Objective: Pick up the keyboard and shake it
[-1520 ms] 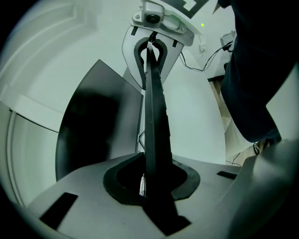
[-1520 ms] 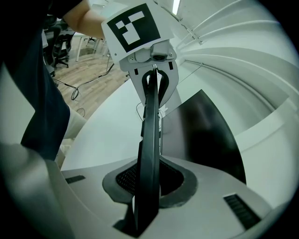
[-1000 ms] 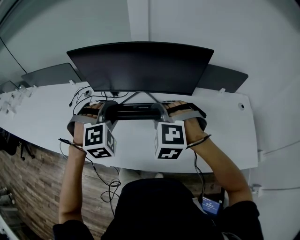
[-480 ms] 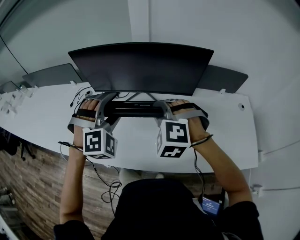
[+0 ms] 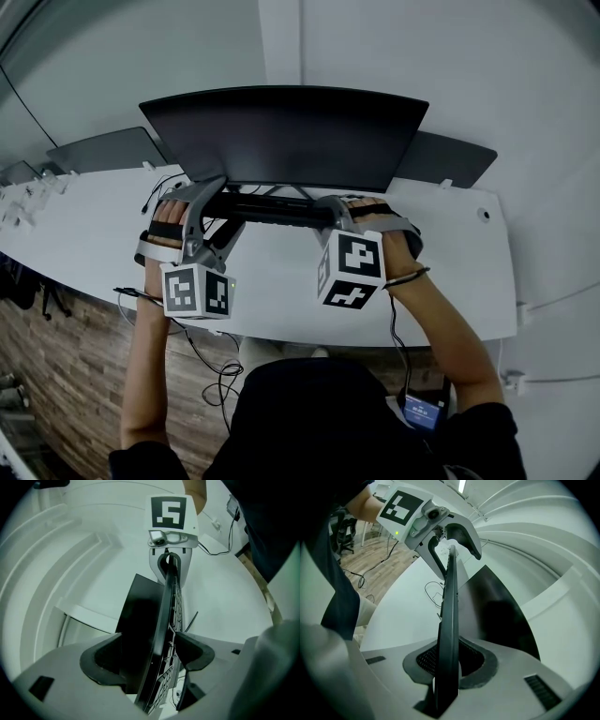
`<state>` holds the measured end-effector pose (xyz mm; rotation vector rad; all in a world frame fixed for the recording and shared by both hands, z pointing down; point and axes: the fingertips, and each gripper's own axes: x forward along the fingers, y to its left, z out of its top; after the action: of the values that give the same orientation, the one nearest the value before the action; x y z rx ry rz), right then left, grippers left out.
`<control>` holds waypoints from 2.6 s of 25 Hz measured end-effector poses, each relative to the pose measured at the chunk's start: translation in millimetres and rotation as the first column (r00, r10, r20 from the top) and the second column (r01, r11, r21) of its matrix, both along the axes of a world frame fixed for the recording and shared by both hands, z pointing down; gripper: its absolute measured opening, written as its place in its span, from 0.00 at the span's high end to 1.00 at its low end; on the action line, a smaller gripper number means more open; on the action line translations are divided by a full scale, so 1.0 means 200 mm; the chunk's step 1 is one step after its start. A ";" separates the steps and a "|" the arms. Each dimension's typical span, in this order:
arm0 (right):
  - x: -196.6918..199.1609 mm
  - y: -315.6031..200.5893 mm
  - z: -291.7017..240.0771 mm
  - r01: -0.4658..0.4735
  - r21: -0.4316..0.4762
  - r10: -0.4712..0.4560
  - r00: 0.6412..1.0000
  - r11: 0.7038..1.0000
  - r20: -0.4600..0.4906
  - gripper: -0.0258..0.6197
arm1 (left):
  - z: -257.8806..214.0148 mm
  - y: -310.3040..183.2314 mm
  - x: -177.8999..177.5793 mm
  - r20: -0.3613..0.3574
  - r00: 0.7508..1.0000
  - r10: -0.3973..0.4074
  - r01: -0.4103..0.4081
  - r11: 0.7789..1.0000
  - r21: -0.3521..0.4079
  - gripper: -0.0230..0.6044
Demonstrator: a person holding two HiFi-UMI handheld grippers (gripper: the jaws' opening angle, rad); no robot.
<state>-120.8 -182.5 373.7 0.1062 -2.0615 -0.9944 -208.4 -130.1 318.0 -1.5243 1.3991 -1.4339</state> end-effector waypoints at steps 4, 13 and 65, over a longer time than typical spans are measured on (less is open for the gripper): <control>0.01 -0.02 -0.01 -0.024 -0.032 0.025 0.999 0.999 0.023 0.83 | -0.06 0.02 -0.01 -0.126 0.992 0.003 0.004 0.998 0.055 0.40; 0.02 -0.06 -0.05 -0.072 -0.116 0.083 0.992 0.991 0.096 0.83 | -0.14 0.06 -0.04 -0.341 0.940 -0.009 0.069 0.984 0.163 0.40; 0.10 0.27 -0.44 0.409 -0.773 0.177 0.819 0.486 0.545 0.83 | -0.20 0.08 0.20 -0.970 0.038 0.242 0.000 0.970 0.242 0.41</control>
<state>-100.2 -128.9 286.7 -0.3460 -2.9366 0.2193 -168.0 -114.4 277.5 -2.6029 1.9073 0.2649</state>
